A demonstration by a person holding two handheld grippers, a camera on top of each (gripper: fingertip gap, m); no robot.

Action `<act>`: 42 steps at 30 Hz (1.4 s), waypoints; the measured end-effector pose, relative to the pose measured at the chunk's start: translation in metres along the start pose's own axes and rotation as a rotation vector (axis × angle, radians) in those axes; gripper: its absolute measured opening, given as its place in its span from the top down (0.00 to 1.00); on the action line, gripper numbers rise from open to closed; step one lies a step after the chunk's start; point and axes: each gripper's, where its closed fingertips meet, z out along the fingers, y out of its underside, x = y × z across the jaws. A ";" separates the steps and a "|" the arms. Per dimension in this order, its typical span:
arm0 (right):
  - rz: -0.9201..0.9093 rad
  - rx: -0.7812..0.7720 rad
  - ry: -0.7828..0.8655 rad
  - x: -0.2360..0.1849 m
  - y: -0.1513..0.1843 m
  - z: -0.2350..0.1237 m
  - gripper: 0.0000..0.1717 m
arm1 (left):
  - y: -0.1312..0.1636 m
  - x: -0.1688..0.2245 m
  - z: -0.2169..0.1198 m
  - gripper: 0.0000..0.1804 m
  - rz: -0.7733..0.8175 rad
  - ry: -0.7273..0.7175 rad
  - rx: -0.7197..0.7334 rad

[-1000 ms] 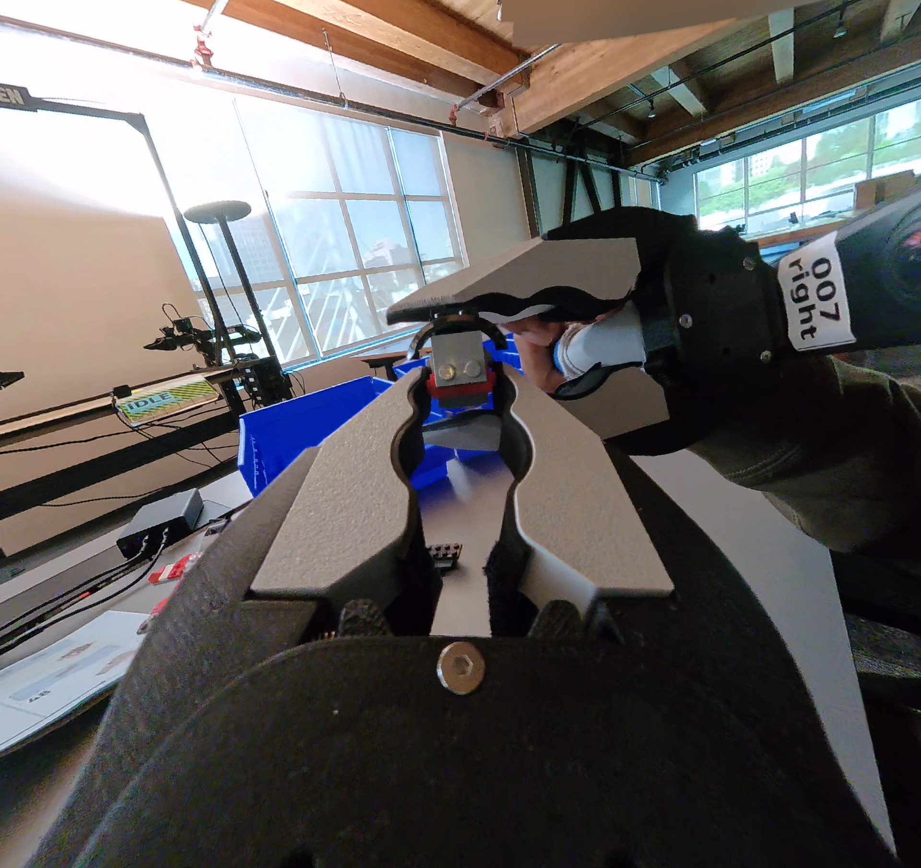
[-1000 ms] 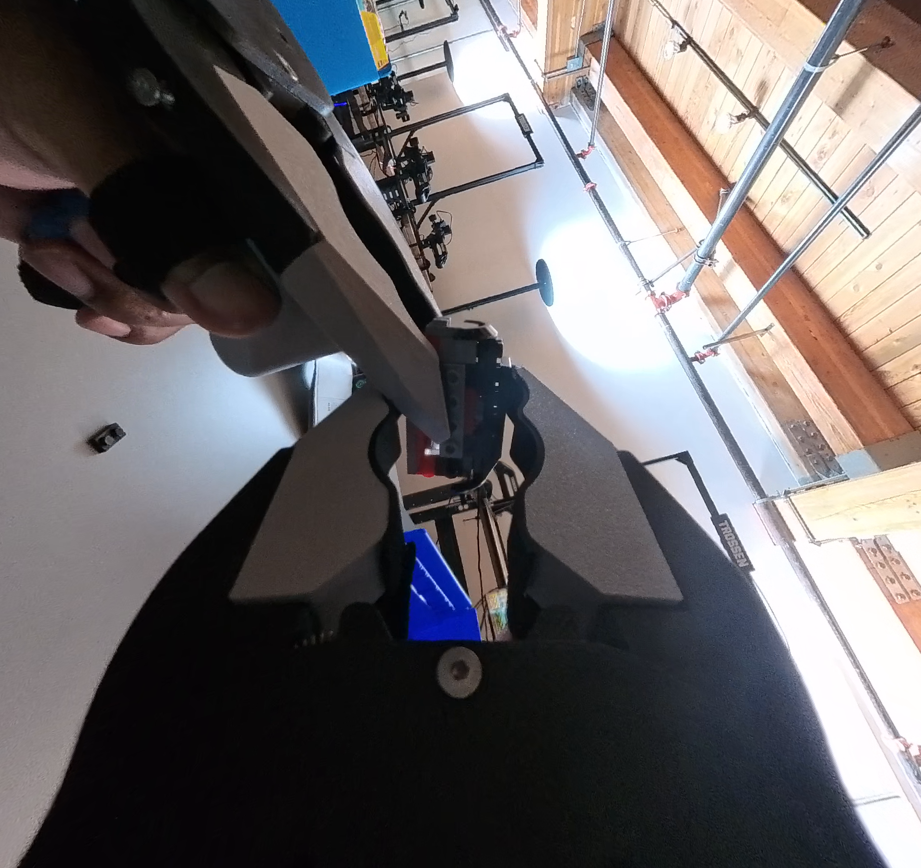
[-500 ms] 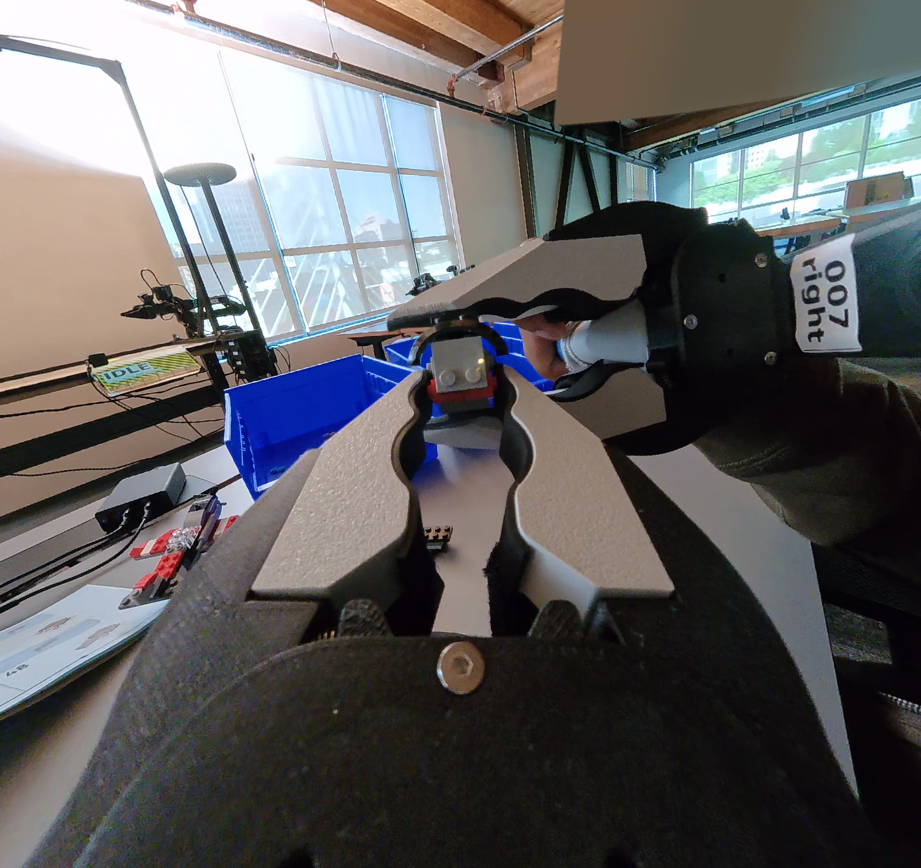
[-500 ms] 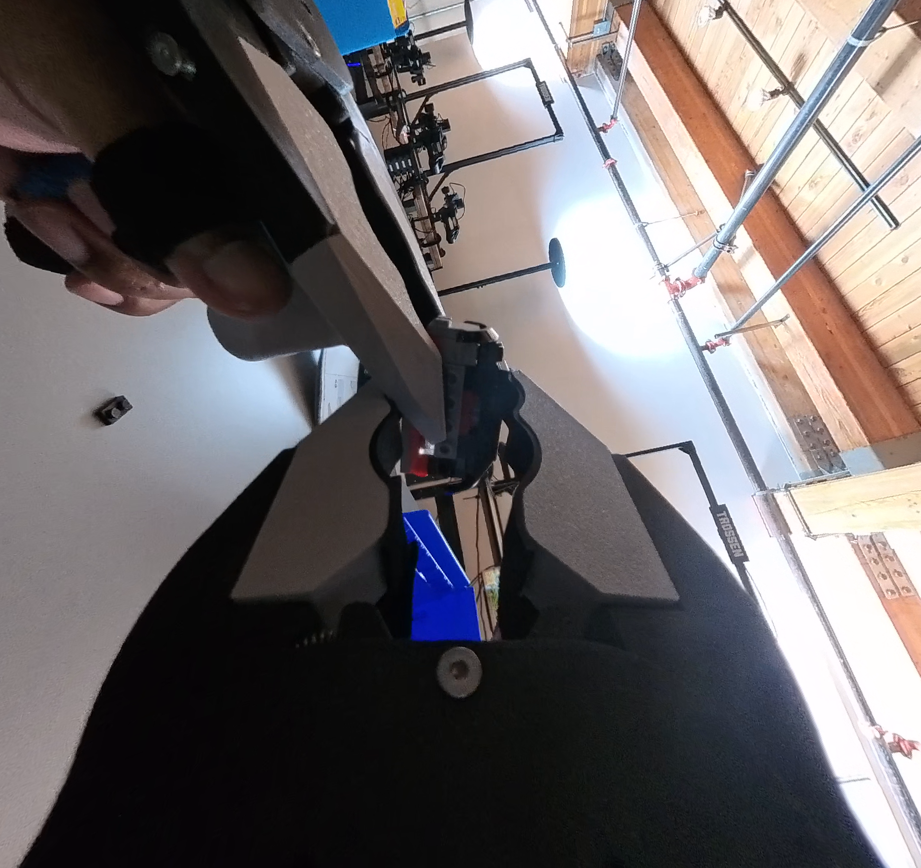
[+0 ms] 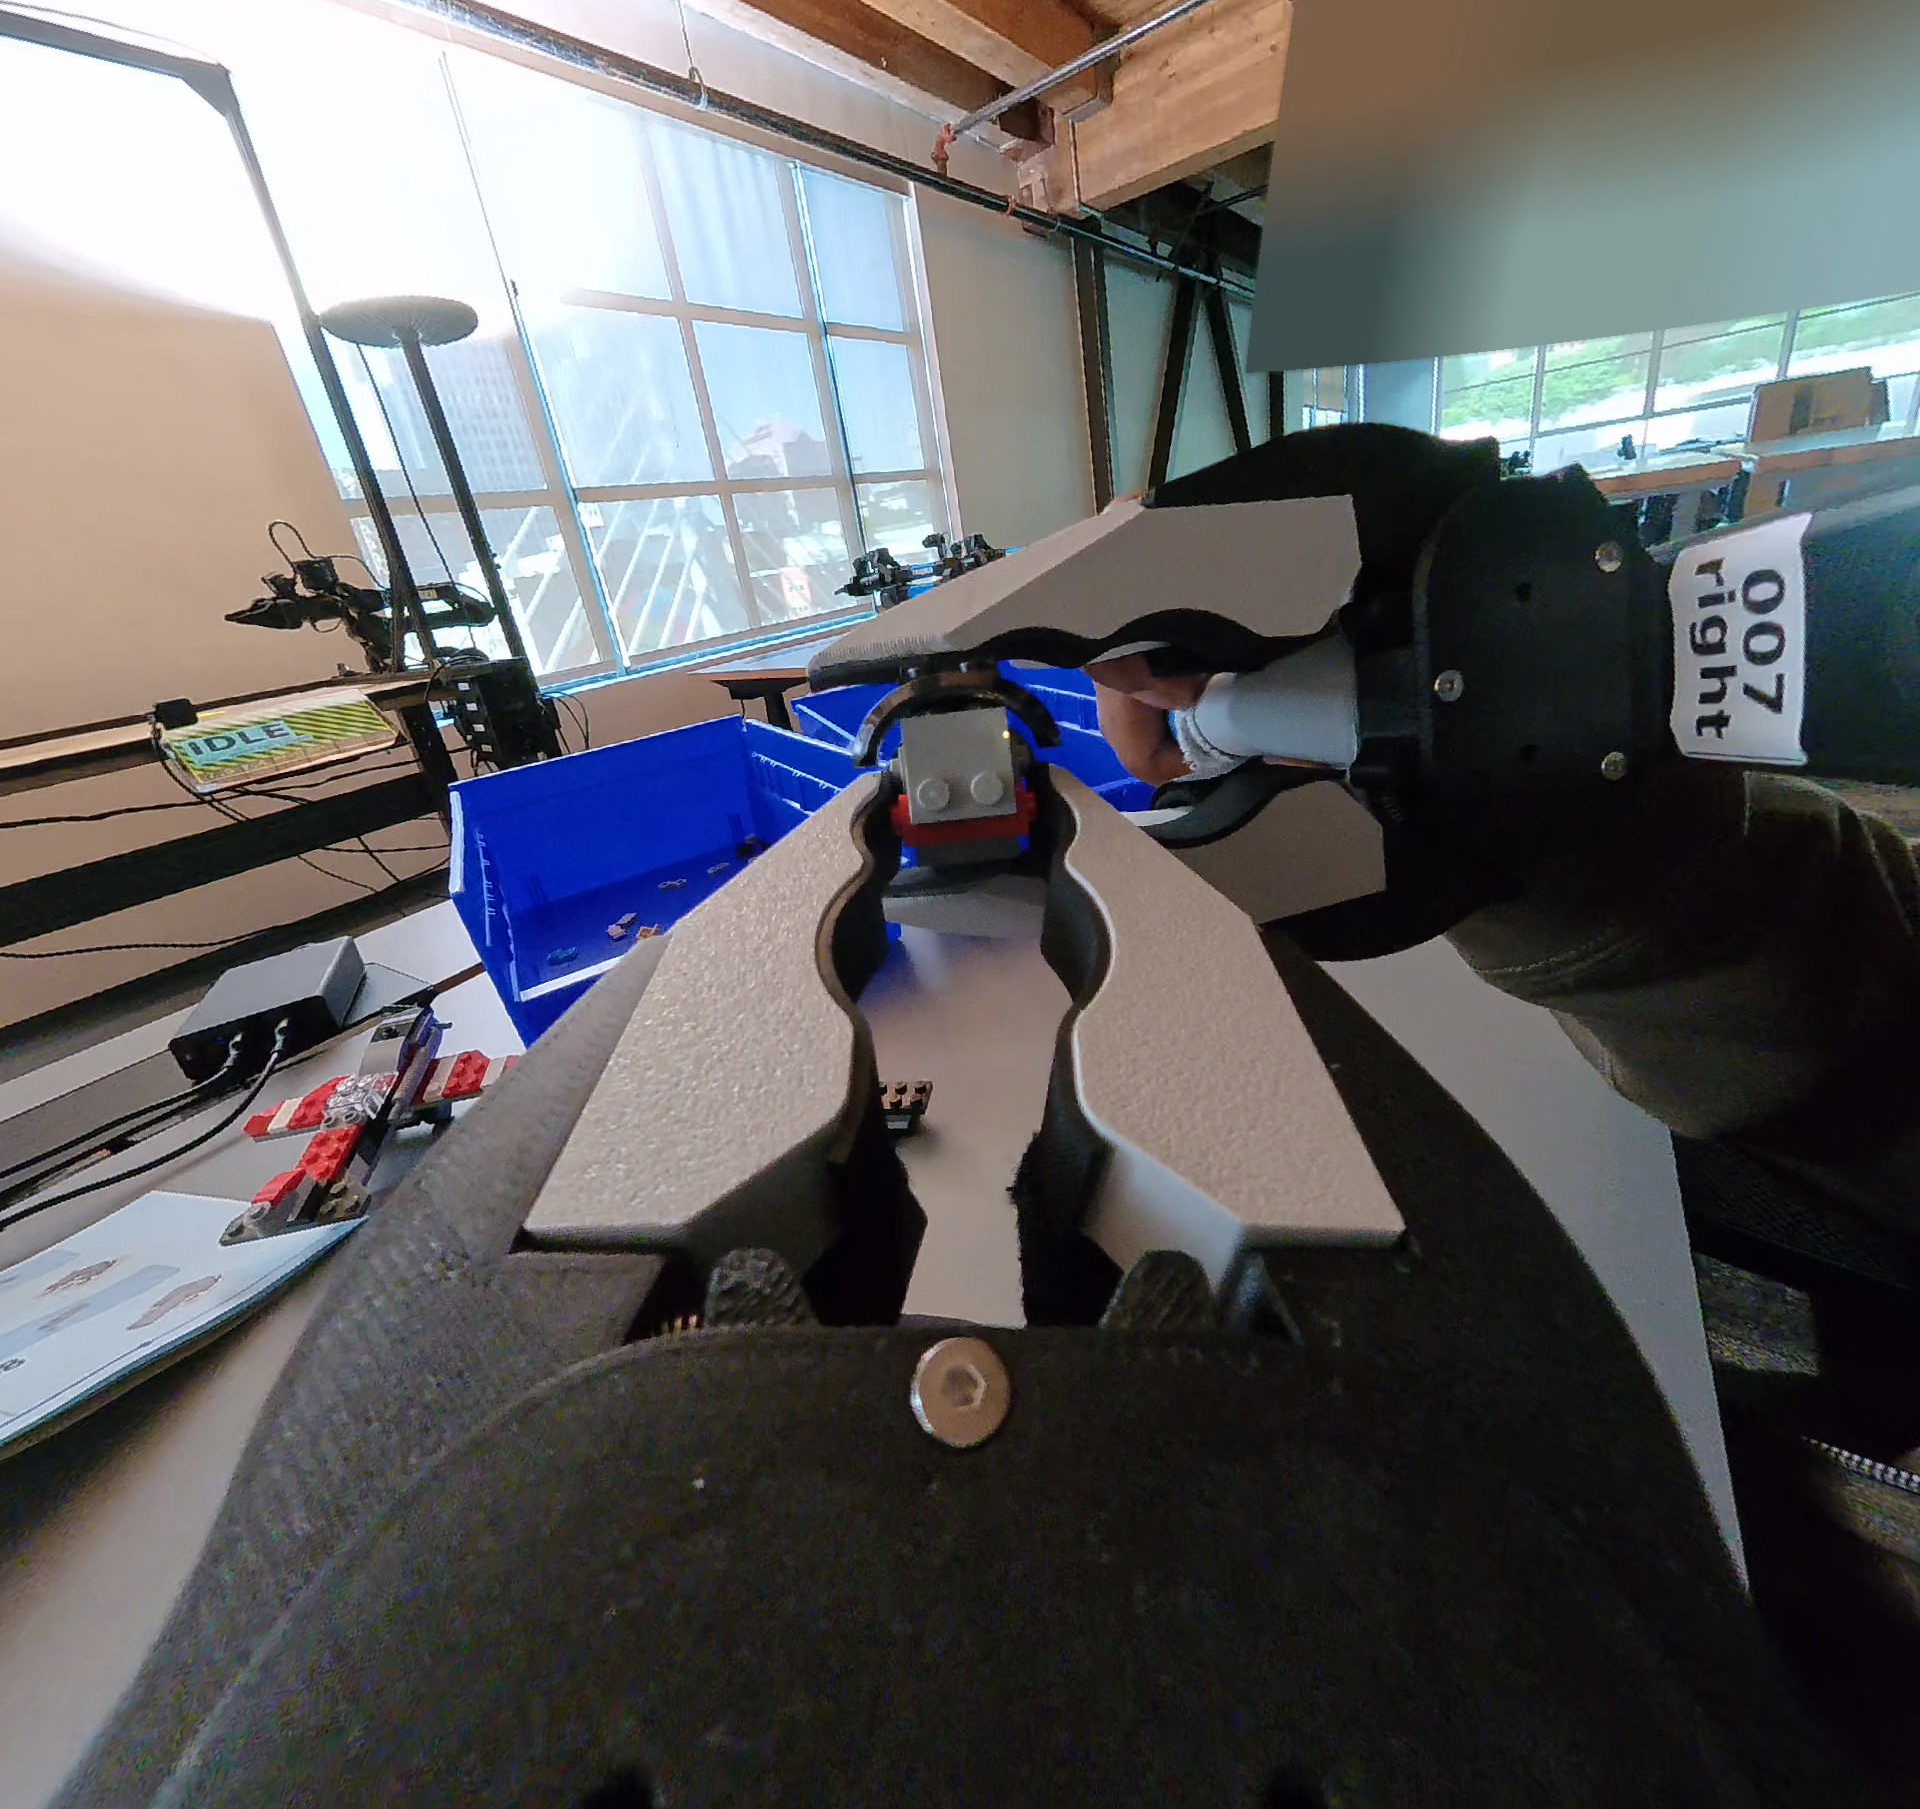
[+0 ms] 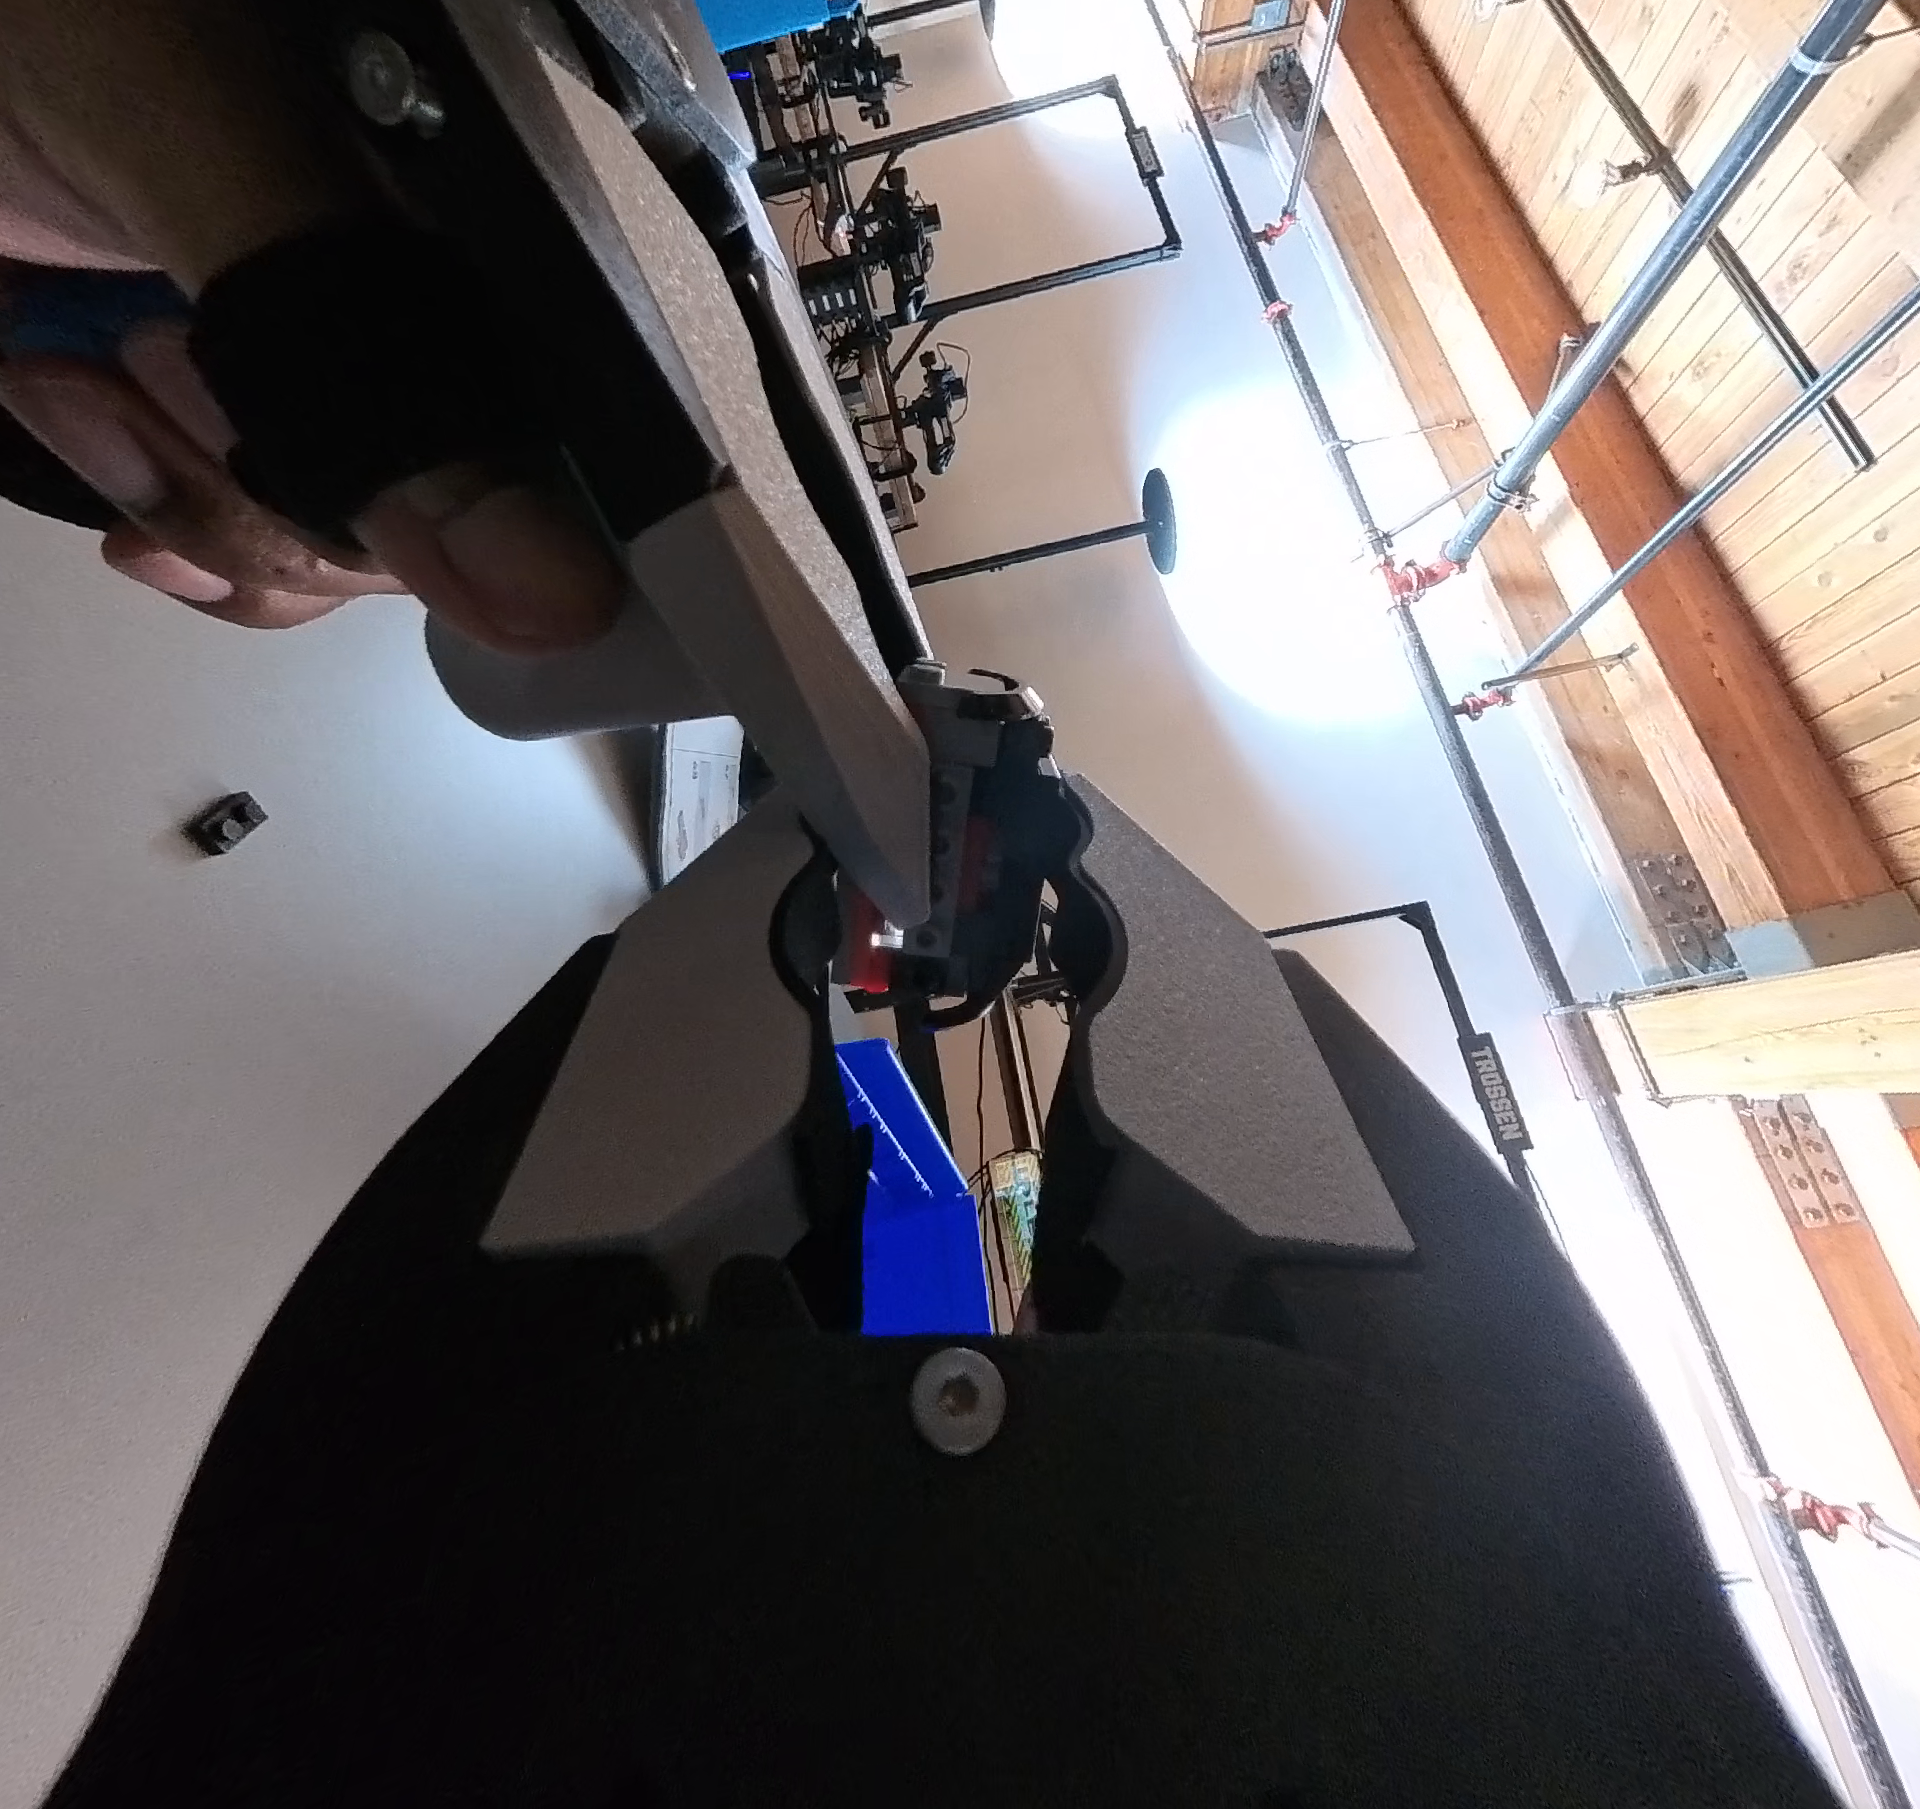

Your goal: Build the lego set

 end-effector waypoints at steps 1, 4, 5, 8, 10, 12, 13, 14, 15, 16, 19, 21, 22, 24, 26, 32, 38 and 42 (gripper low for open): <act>-0.003 -0.004 0.000 0.000 0.000 0.000 0.79 | 0.001 0.000 0.000 0.87 -0.001 -0.002 -0.003; -0.024 -0.010 0.015 0.001 0.001 0.001 0.78 | 0.001 -0.001 0.000 0.87 0.000 -0.005 -0.002; -0.031 -0.010 0.025 0.002 0.001 0.001 0.78 | 0.000 -0.001 0.000 0.87 0.004 -0.006 -0.001; -0.032 -0.009 0.066 0.005 0.000 0.000 0.77 | -0.002 0.000 0.000 0.87 0.038 -0.021 0.010; -0.029 -0.023 0.091 0.007 0.001 0.000 0.76 | -0.003 -0.002 0.000 0.87 0.042 -0.033 0.016; -0.009 -0.039 0.099 0.011 0.003 -0.001 0.73 | -0.005 -0.005 -0.002 0.87 0.019 -0.040 0.027; 0.003 -0.041 0.104 0.013 0.005 -0.002 0.70 | -0.006 -0.006 -0.003 0.87 0.006 -0.038 0.034; 0.015 -0.041 0.101 0.015 0.005 -0.002 0.67 | -0.006 -0.006 -0.003 0.86 -0.006 -0.030 0.038; 0.020 -0.042 0.093 0.015 0.005 -0.003 0.68 | -0.007 -0.006 -0.003 0.86 -0.009 -0.026 0.039; 0.013 -0.045 0.090 0.014 0.005 -0.002 0.68 | -0.006 -0.005 -0.003 0.86 -0.001 -0.030 0.037; -0.004 -0.049 0.086 0.011 0.006 -0.002 0.71 | -0.006 -0.005 -0.003 0.86 0.000 -0.029 0.037; -0.009 -0.049 0.079 0.010 0.006 -0.001 0.74 | -0.006 -0.006 -0.004 0.86 -0.010 -0.027 0.039; -0.015 -0.051 0.078 0.009 0.006 -0.001 0.75 | -0.007 -0.006 -0.004 0.86 -0.015 -0.025 0.040; -0.025 -0.052 0.077 0.008 0.006 0.000 0.77 | -0.006 -0.006 -0.004 0.87 -0.022 -0.022 0.042; -0.021 -0.049 0.067 0.007 0.007 -0.001 0.77 | -0.006 -0.006 -0.004 0.87 -0.029 -0.019 0.039; -0.011 -0.043 0.038 0.006 0.007 -0.002 0.78 | -0.004 -0.005 -0.002 0.87 -0.037 -0.014 0.034; -0.004 -0.049 0.015 0.005 0.007 -0.003 0.79 | -0.004 -0.003 -0.002 0.87 -0.047 0.000 0.038; -0.010 -0.056 0.009 0.005 0.008 -0.004 0.79 | -0.003 -0.003 -0.001 0.87 -0.050 0.002 0.035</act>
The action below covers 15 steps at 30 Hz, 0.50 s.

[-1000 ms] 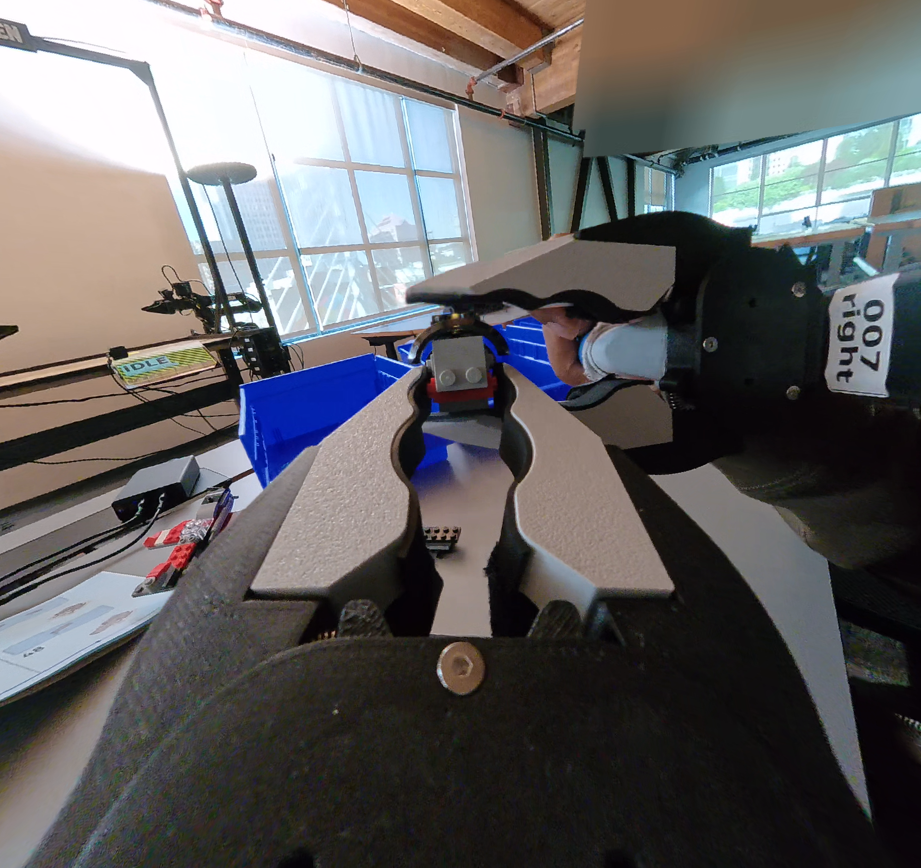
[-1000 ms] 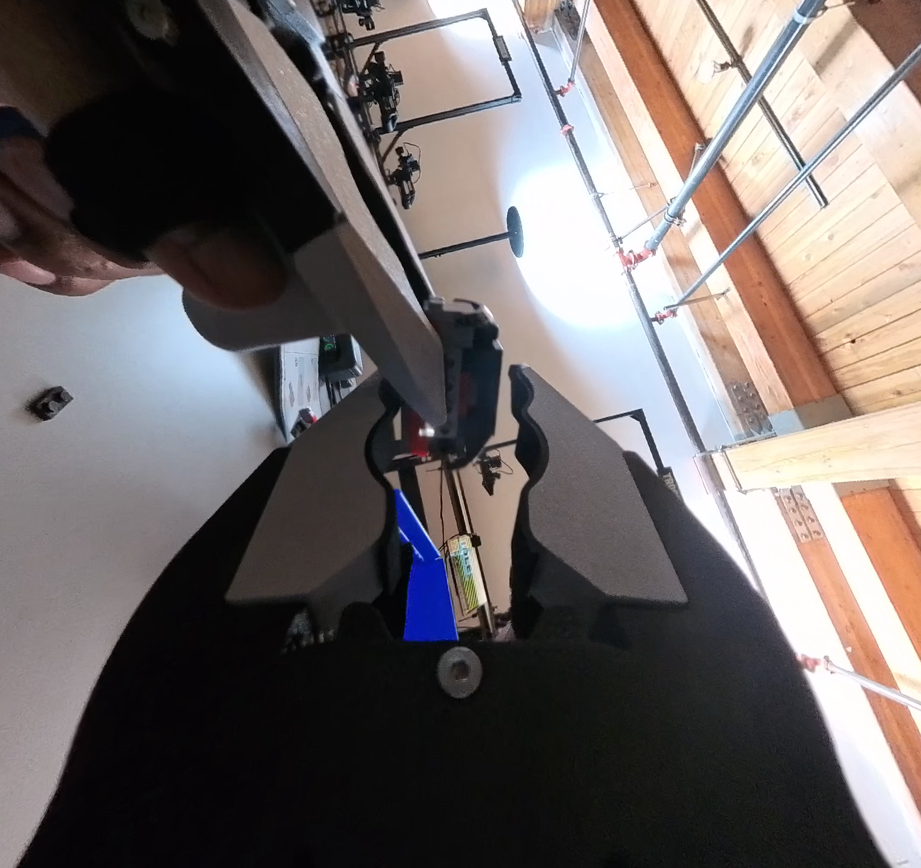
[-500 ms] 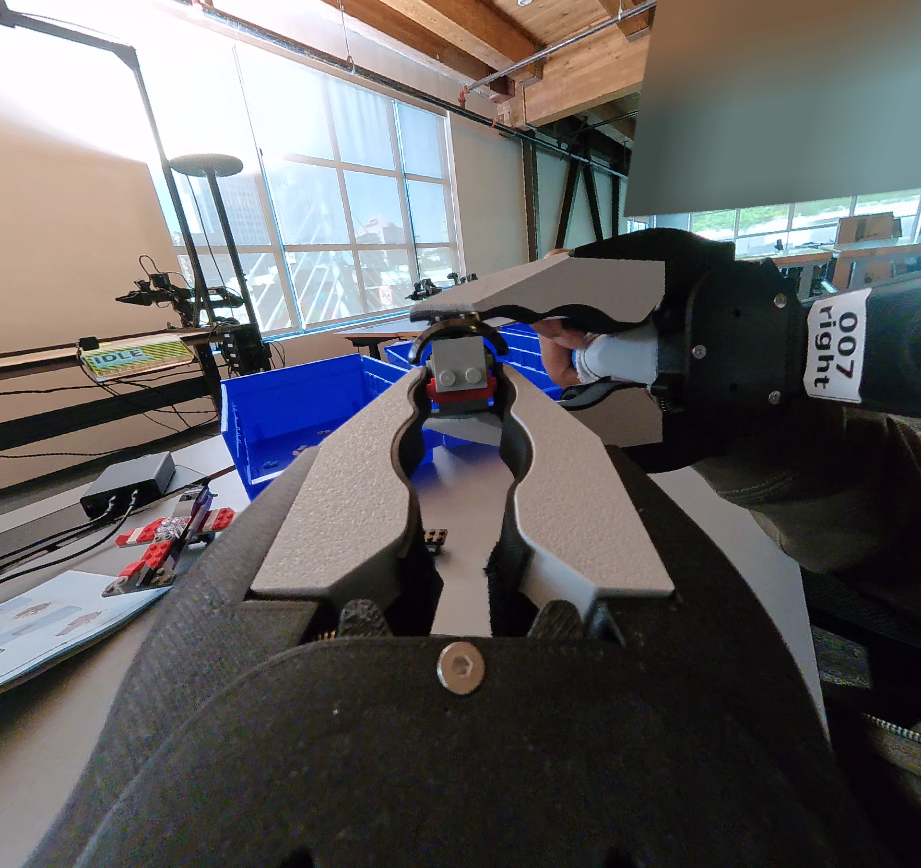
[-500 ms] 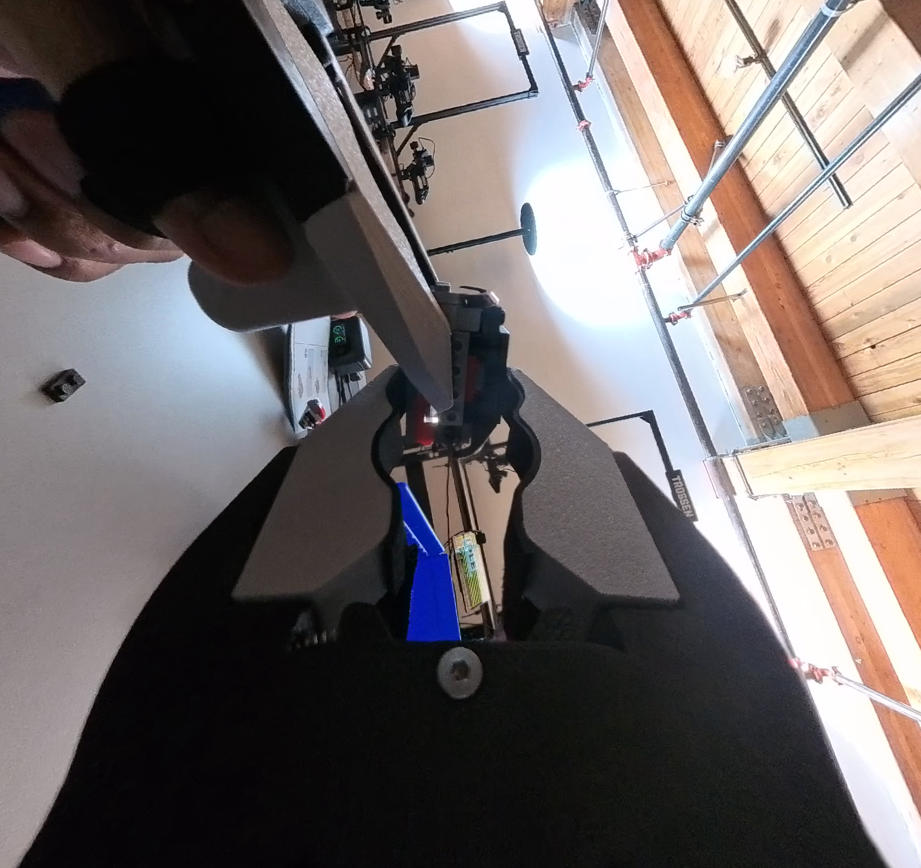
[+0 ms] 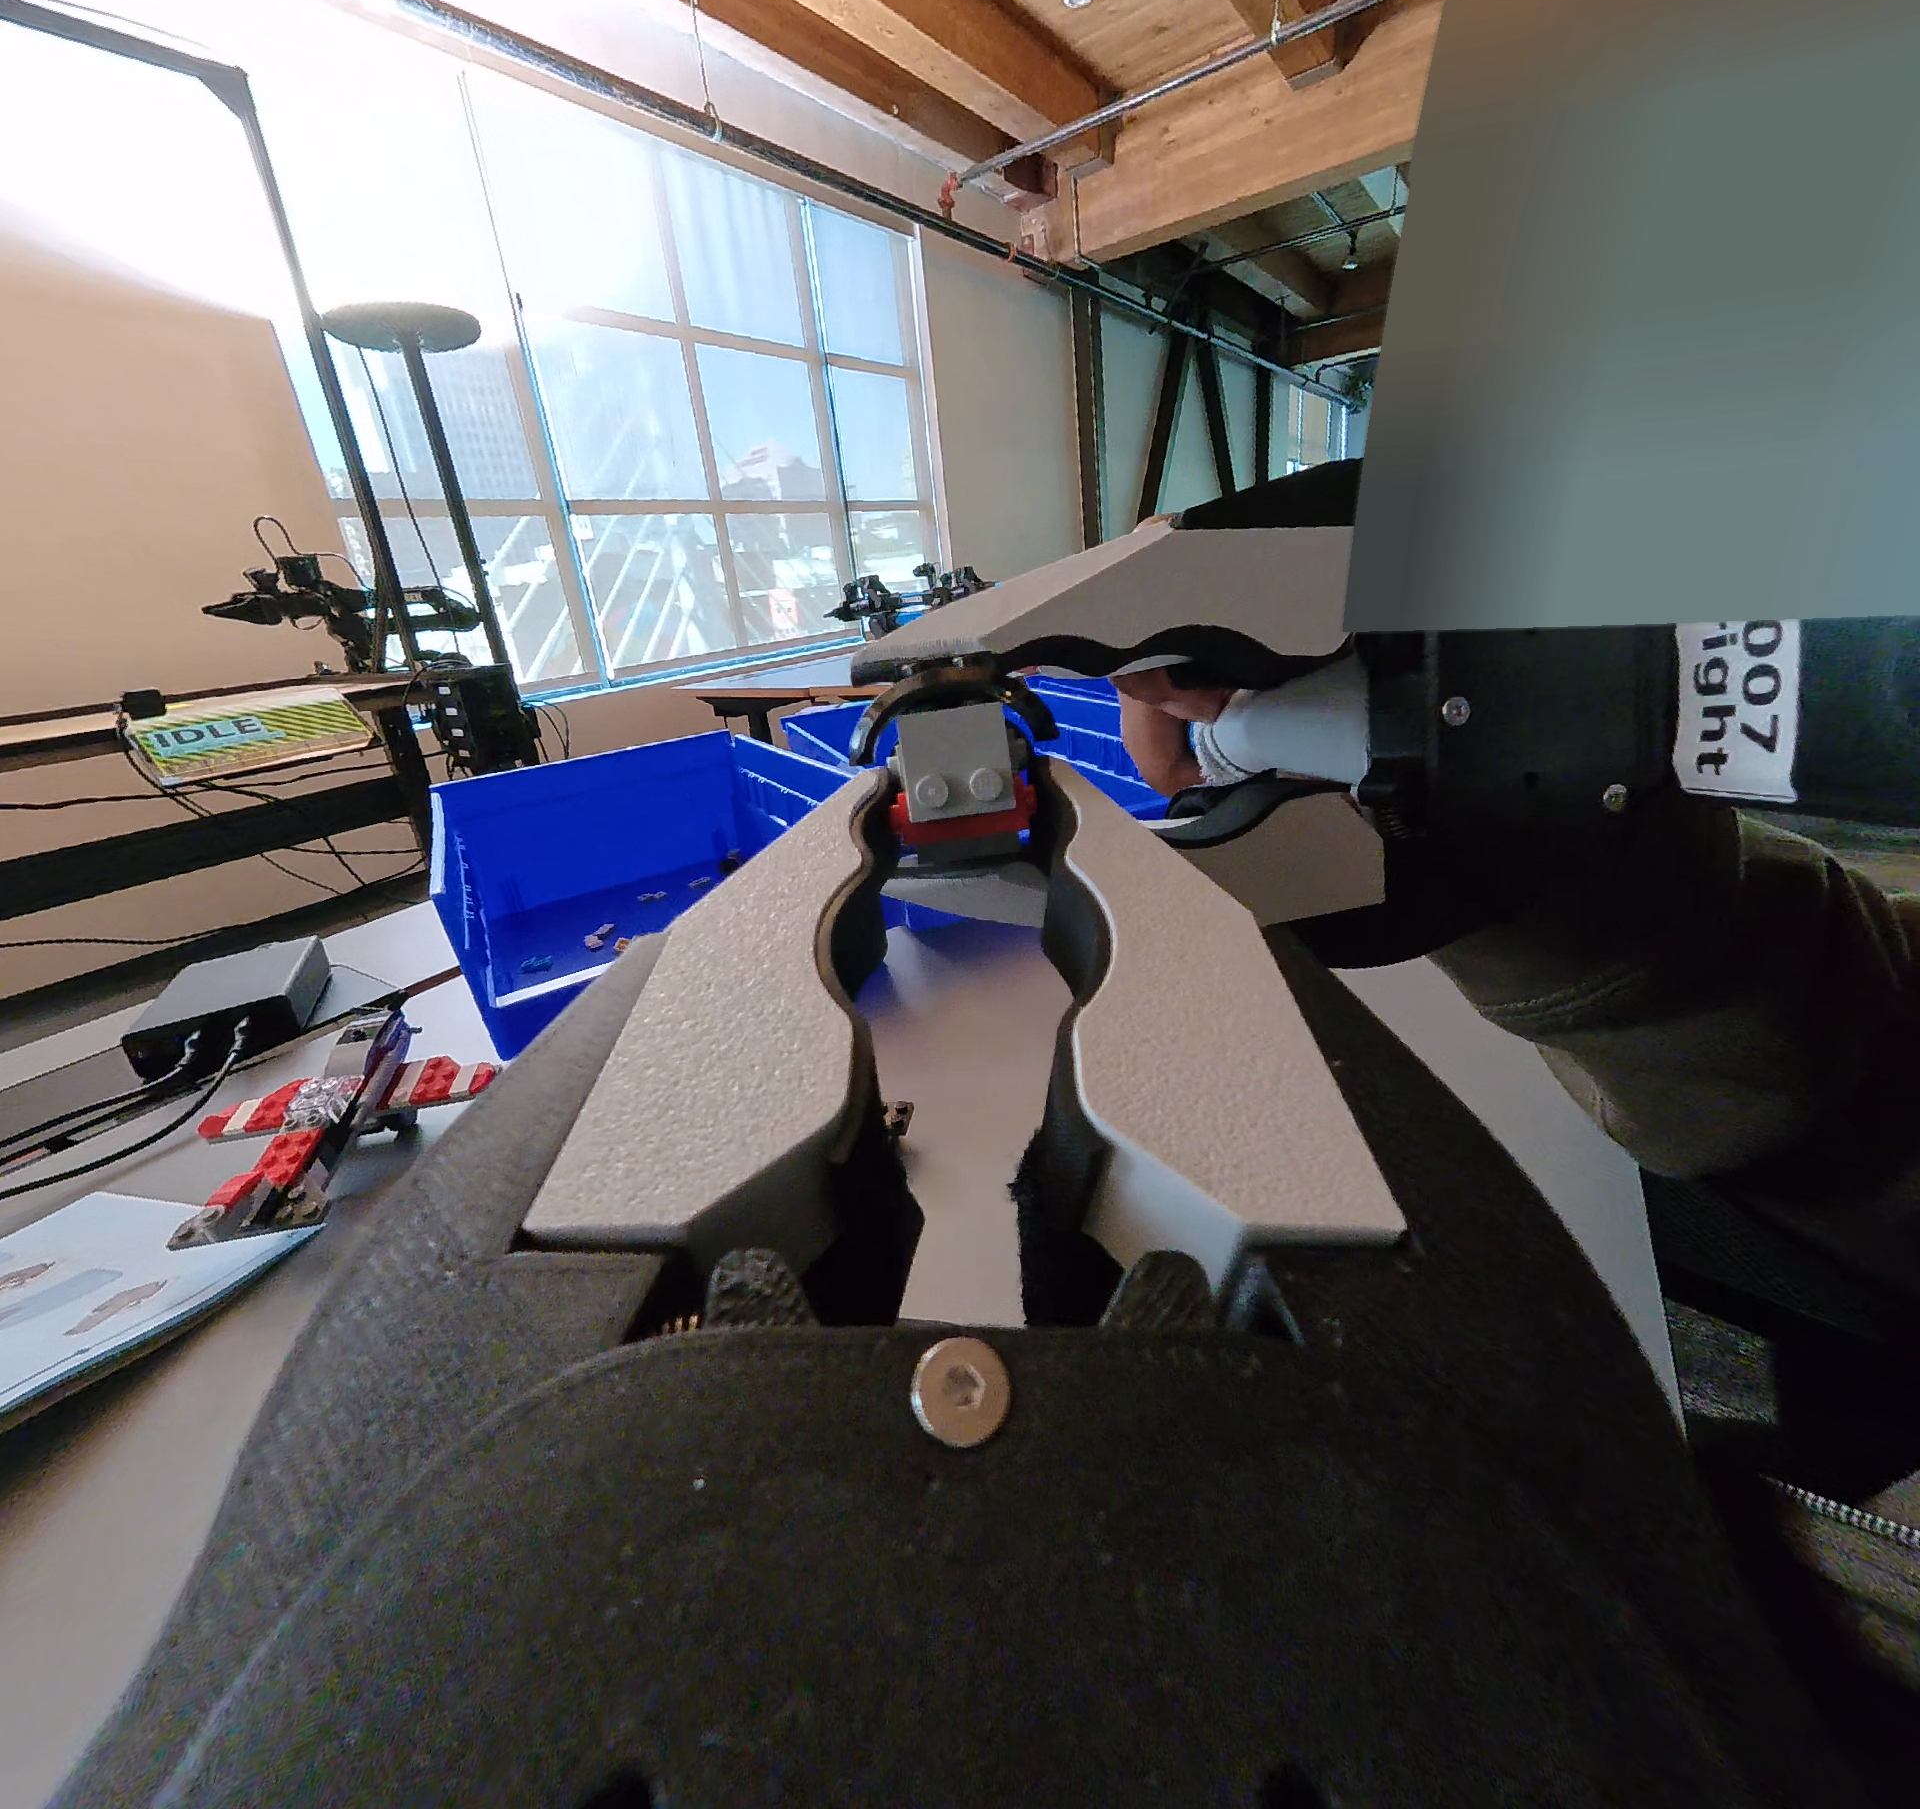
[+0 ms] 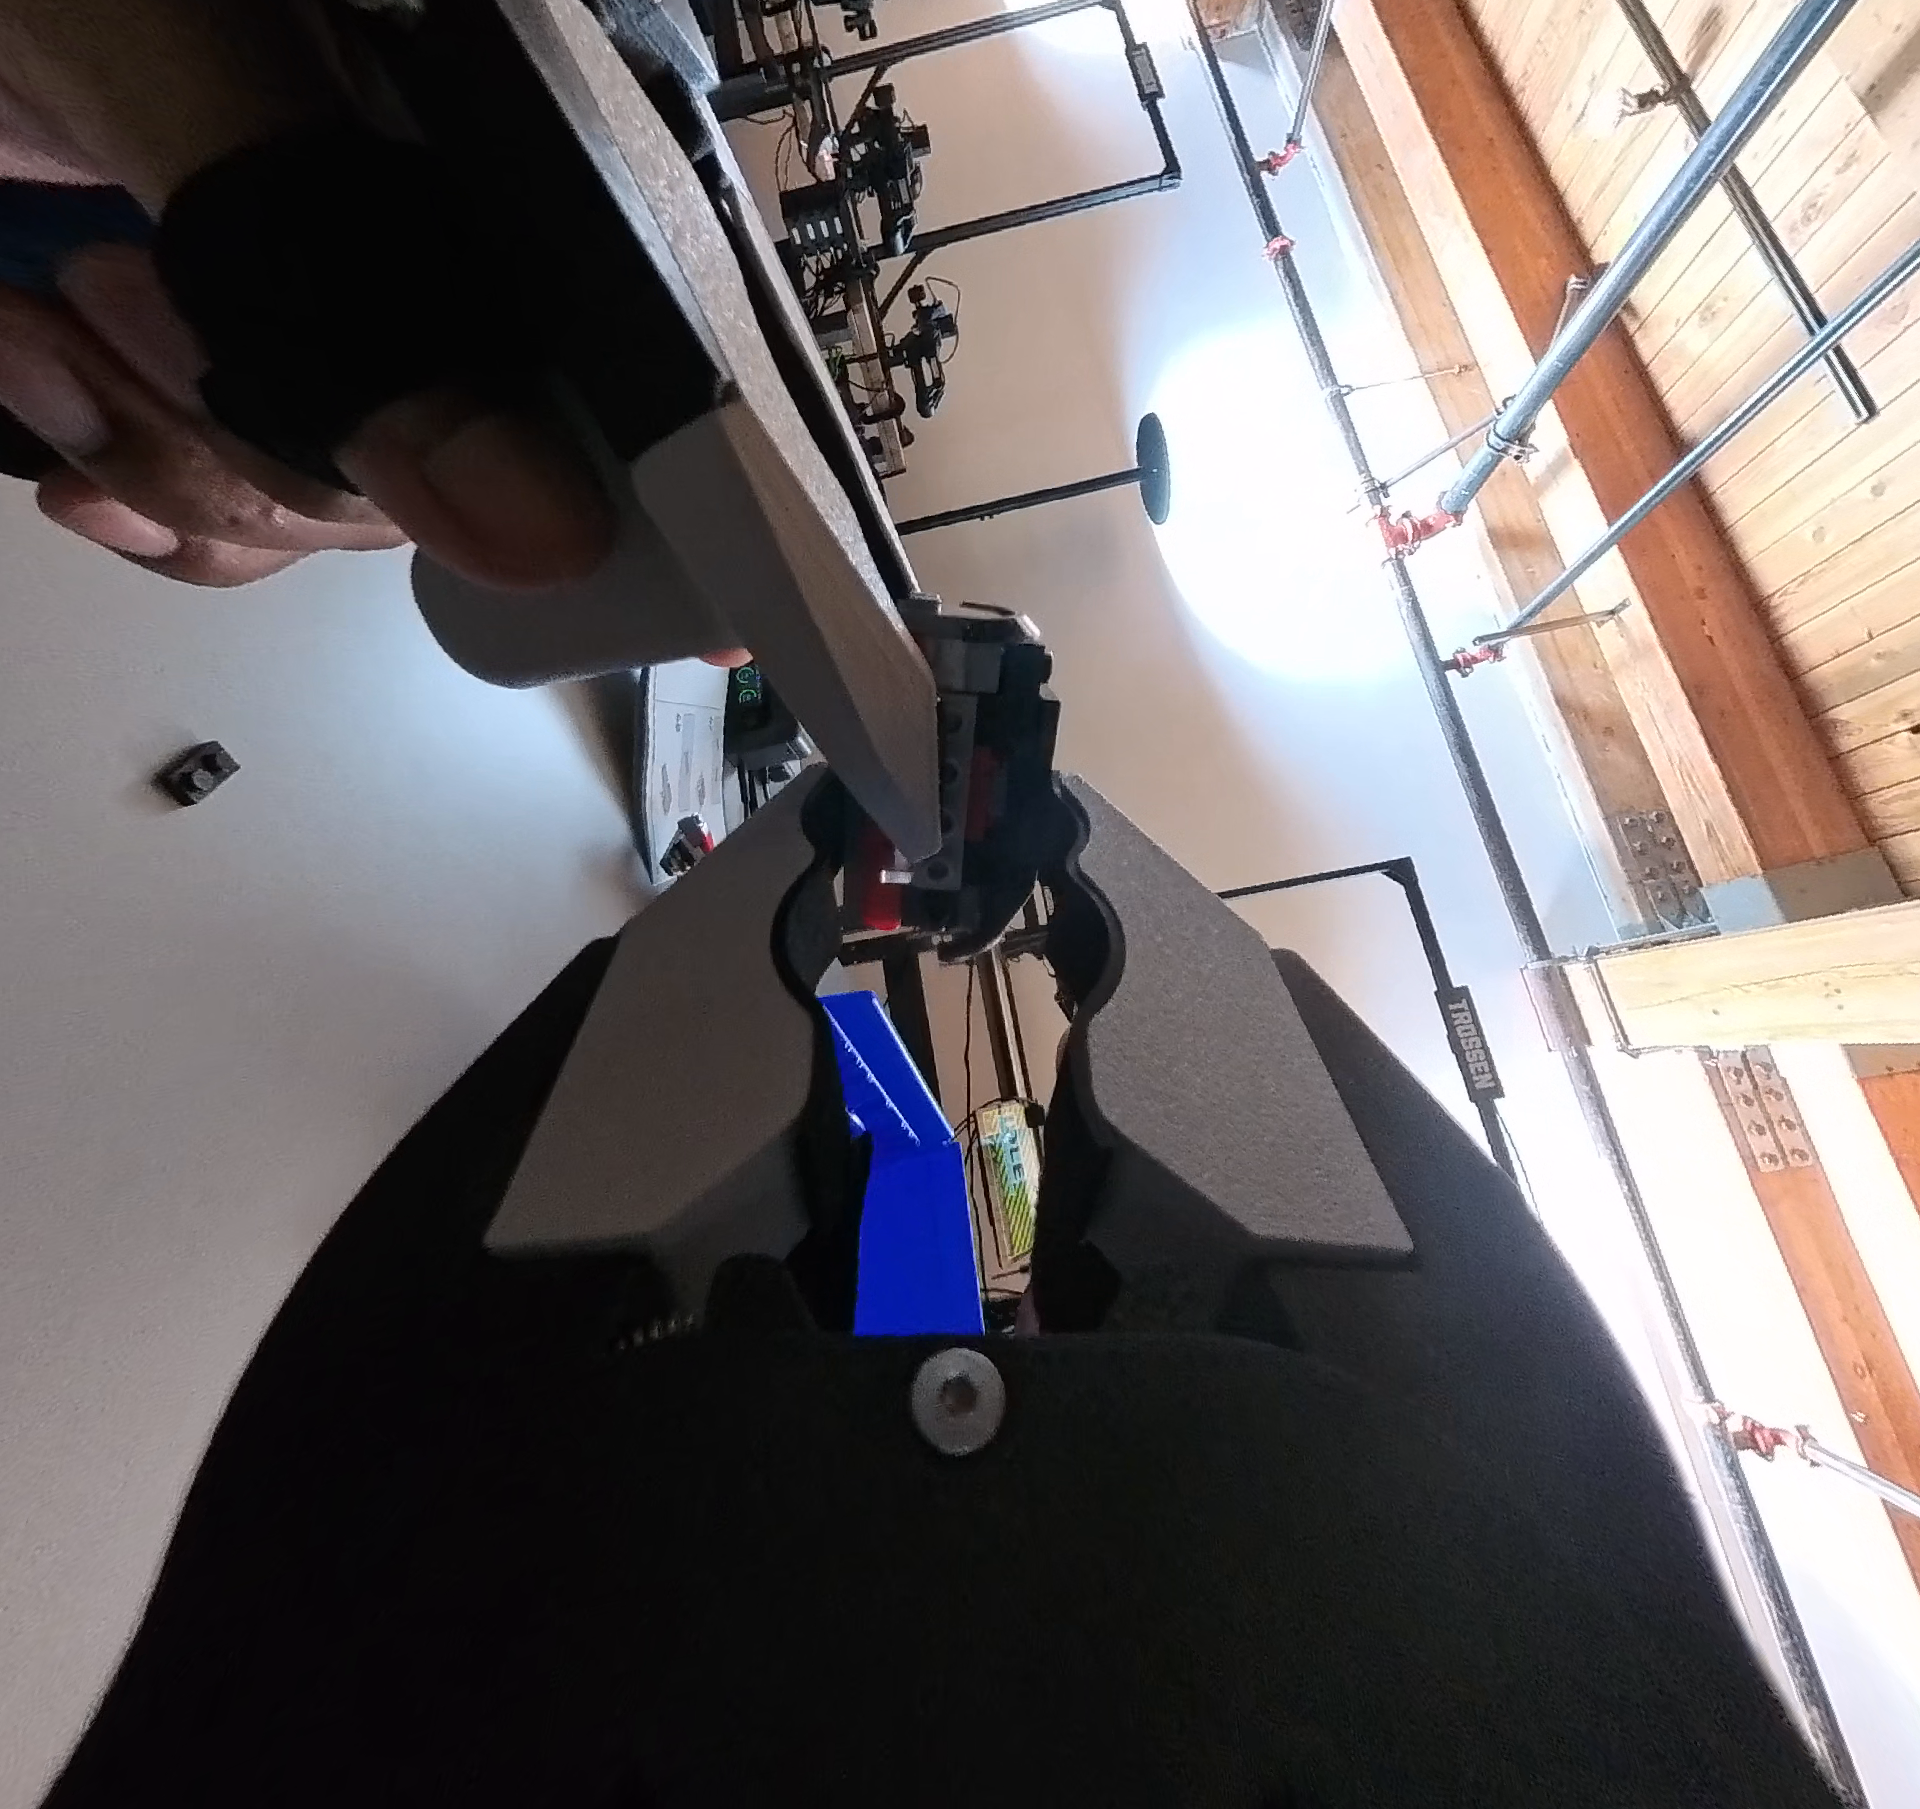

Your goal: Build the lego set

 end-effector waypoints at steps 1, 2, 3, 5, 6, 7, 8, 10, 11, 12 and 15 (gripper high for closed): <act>-0.001 -0.003 -0.001 0.000 0.000 0.000 0.79 | 0.000 0.000 0.000 0.87 -0.002 0.001 -0.002; -0.002 -0.005 -0.003 0.000 0.000 0.000 0.79 | 0.001 0.000 0.000 0.87 -0.003 0.001 -0.002; 0.000 -0.007 -0.006 -0.001 0.000 0.000 0.79 | 0.001 0.000 0.000 0.87 -0.002 0.001 -0.004; -0.001 -0.005 -0.009 -0.001 0.001 -0.001 0.79 | 0.002 0.000 0.000 0.87 -0.003 0.003 -0.006; 0.004 -0.005 -0.008 -0.001 0.001 -0.001 0.79 | 0.001 0.001 0.000 0.87 0.003 0.002 -0.006; 0.013 -0.009 -0.004 0.000 0.001 0.000 0.79 | 0.001 0.000 0.001 0.86 0.010 -0.004 -0.007; 0.024 -0.012 -0.002 0.000 0.002 0.001 0.79 | 0.001 -0.001 0.001 0.86 0.012 -0.012 -0.010; 0.055 -0.006 0.011 0.002 0.002 0.003 0.78 | 0.000 -0.004 0.001 0.86 -0.004 -0.020 -0.004; 0.078 -0.001 0.019 0.003 0.001 0.004 0.77 | -0.001 -0.005 0.001 0.86 -0.013 -0.022 0.002; 0.105 0.005 0.013 0.003 0.001 0.004 0.70 | -0.001 -0.007 0.000 0.87 -0.023 -0.031 0.004; 0.161 0.010 -0.024 0.002 0.002 0.003 0.56 | -0.002 -0.009 -0.002 0.86 -0.095 -0.003 0.016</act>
